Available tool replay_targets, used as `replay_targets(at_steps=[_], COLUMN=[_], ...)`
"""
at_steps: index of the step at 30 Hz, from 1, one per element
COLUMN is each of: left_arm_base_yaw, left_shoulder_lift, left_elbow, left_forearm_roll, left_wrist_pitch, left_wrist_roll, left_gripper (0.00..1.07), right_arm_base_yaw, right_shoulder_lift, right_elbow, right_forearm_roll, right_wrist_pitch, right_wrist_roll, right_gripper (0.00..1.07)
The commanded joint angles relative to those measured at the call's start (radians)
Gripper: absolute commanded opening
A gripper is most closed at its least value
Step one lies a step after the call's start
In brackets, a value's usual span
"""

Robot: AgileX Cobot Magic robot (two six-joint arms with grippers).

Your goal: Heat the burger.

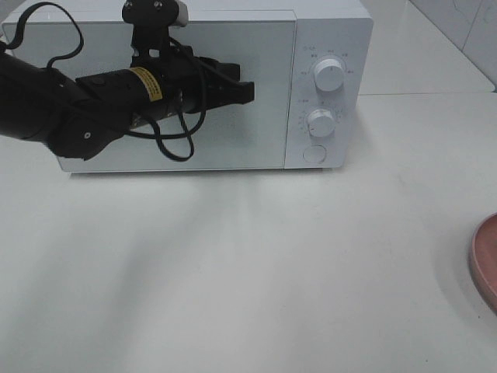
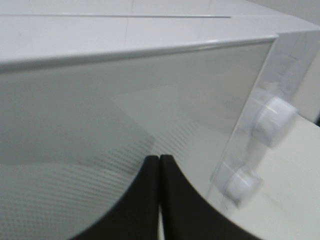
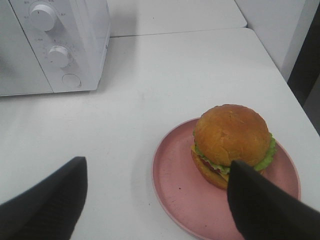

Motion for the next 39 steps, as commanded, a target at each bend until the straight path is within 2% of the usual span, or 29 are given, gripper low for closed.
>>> replay_targets(at_steps=[1, 3, 7, 9, 12, 14, 15, 16, 17, 19, 20, 22, 23, 24, 25, 26, 27, 28, 29, 30, 31, 32, 33, 36, 38, 39], left_arm_base_yaw=[0.026, 0.026, 0.026, 0.026, 0.026, 0.026, 0.026, 0.026, 0.026, 0.026, 0.026, 0.026, 0.026, 0.026, 0.026, 0.026, 0.026, 0.026, 0.026, 0.021, 0.021, 0.017, 0.002, -0.018, -0.054, -0.054], left_shoulder_lift=[0.015, 0.028, 0.021, -0.004, -0.017, -0.079, -0.079, -0.098, -0.098, -0.167, -0.167, -0.221, -0.221, -0.240, -0.274, -0.274, -0.293, -0.325, -0.325, -0.352, -0.352, -0.363, -0.379, -0.387, -0.393, -0.393], left_elbow=[-0.056, -0.089, -0.090, -0.077, -0.070, -0.039, -0.039, -0.030, -0.030, 0.014, 0.014, 0.050, 0.050, 0.064, 0.091, 0.091, 0.103, 0.127, 0.127, 0.141, 0.141, 0.143, 0.143, 0.143, 0.143, 0.143], left_forearm_roll=[-0.110, -0.120, -0.104, -0.029, 0.001, 0.105, 0.105, 0.132, 0.132, 0.211, 0.211, 0.263, 0.263, 0.280, 0.315, 0.315, 0.329, 0.352, 0.352, 0.354, 0.354, 0.354, 0.354, 0.354, 0.340, 0.340], left_wrist_pitch=[-0.011, 0.024, 0.042, 0.084, 0.108, 0.200, 0.200, 0.227, 0.227, 0.314, 0.314, 0.390, 0.390, 0.418, 0.456, 0.456, 0.469, 0.508, 0.508, 0.573, 0.573, 0.621, 0.719, 0.798, 0.905, 0.905], left_wrist_roll=[-0.004, -0.004, -0.007, -0.032, -0.058, -0.179, -0.179, -0.214, -0.214, -0.330, -0.330, -0.400, -0.400, -0.418, -0.443, -0.443, -0.458, -0.481, -0.481, -0.487, -0.487, -0.487, -0.480, -0.466, -0.413, -0.413], left_gripper=[0.00, 0.00, 0.00, 0.00, 0.00, 0.00, 0.00, 0.00, 0.00, 0.00, 0.00, 0.07, 0.07, 0.22, 0.46, 0.46, 0.58, 0.85, 0.85, 0.94, 0.94, 1.01, 1.00, 1.00, 1.00, 1.00], right_arm_base_yaw=[-0.005, -0.005, -0.005, -0.005, -0.005, -0.005, -0.005, -0.005, -0.005, -0.005, -0.005, -0.005, -0.005, -0.005, -0.005, -0.005, -0.005, -0.005, -0.005, -0.005, -0.005, -0.005, -0.005, -0.005, -0.005, -0.005], right_shoulder_lift=[-0.025, -0.025, -0.025, -0.025, -0.025, -0.025, -0.025, -0.025, -0.025, -0.025, -0.025, -0.025, -0.025, -0.025, -0.025, -0.025, -0.025, -0.025, -0.025, -0.025, -0.025, -0.025, -0.025, -0.025, -0.025, -0.025], right_elbow=[0.001, 0.001, 0.001, 0.001, 0.001, 0.001, 0.001, 0.001, 0.001, 0.001, 0.001, 0.001, 0.001, 0.001, 0.001, 0.001, 0.001, 0.001, 0.001, 0.001, 0.001, 0.001, 0.001, 0.001, 0.001, 0.001], right_forearm_roll=[0.003, 0.003, 0.003, 0.003, 0.003, 0.003, 0.003, 0.003, 0.003, 0.003, 0.003, 0.003, 0.003, 0.003, 0.003, 0.003, 0.003, 0.003, 0.003, 0.003, 0.003, 0.002, 0.002, 0.002, 0.002, 0.002], right_wrist_pitch=[-0.010, -0.010, -0.010, -0.010, -0.010, -0.010, -0.010, -0.010, -0.010, -0.010, -0.010, -0.010, -0.010, -0.010, -0.010, -0.010, -0.010, -0.010, -0.010, -0.010, -0.010, -0.010, -0.010, -0.010, -0.010, -0.010], right_wrist_roll=[-0.016, -0.016, -0.016, -0.016, -0.016, -0.016, -0.016, -0.016, -0.016, -0.016, -0.016, -0.016, -0.016, -0.016, -0.016, -0.016, -0.016, -0.016, -0.016, -0.016, -0.016, -0.016, -0.016, -0.016, -0.016, -0.016], right_gripper=[0.73, 0.73, 0.73, 0.73, 0.73, 0.73, 0.73, 0.73, 0.73, 0.73, 0.73, 0.73, 0.73, 0.73, 0.73, 0.73, 0.73, 0.73, 0.73, 0.73, 0.73, 0.73, 0.73, 0.73, 0.73, 0.73])
